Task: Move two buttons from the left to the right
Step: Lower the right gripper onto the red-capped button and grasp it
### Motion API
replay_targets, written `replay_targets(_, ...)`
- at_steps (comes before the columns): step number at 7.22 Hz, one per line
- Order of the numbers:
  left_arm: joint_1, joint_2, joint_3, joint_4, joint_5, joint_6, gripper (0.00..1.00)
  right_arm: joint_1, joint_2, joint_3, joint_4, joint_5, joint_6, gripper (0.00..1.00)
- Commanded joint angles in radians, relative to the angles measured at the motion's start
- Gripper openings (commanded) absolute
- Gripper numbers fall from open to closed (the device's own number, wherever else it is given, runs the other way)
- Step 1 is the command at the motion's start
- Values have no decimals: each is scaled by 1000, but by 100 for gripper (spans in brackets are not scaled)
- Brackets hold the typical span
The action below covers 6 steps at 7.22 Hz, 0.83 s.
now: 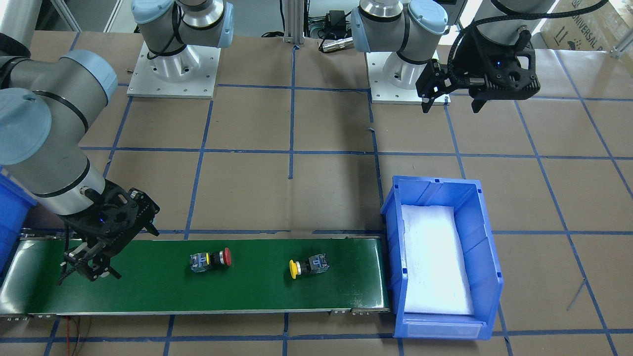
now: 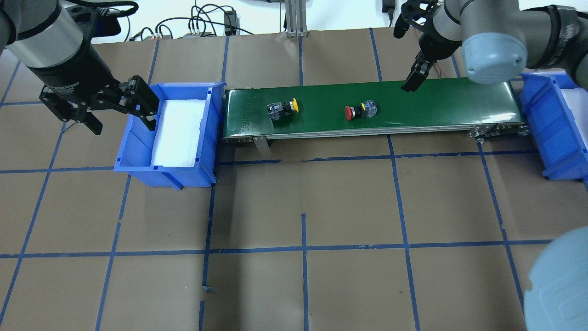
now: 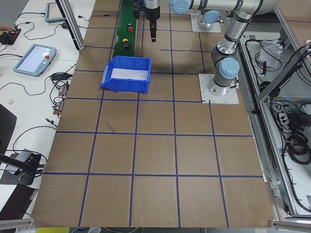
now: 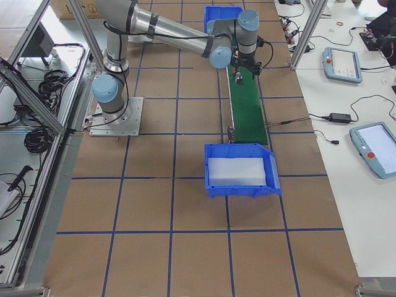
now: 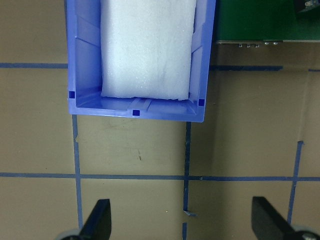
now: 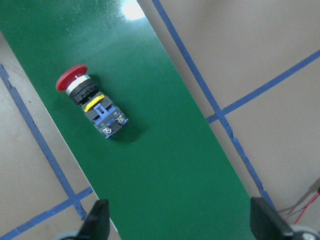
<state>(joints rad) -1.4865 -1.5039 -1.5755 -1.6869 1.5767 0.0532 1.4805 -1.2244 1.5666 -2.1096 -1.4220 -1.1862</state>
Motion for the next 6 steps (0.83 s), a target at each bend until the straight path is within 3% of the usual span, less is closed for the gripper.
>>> replay_targets(1, 0, -1, 3, 1, -1, -3, 100, 7, 16, 3, -21, 12, -116, 100)
replay_targets(6, -23, -10, 15, 4, -7, -3, 100, 11, 31, 55, -33, 14, -124, 100)
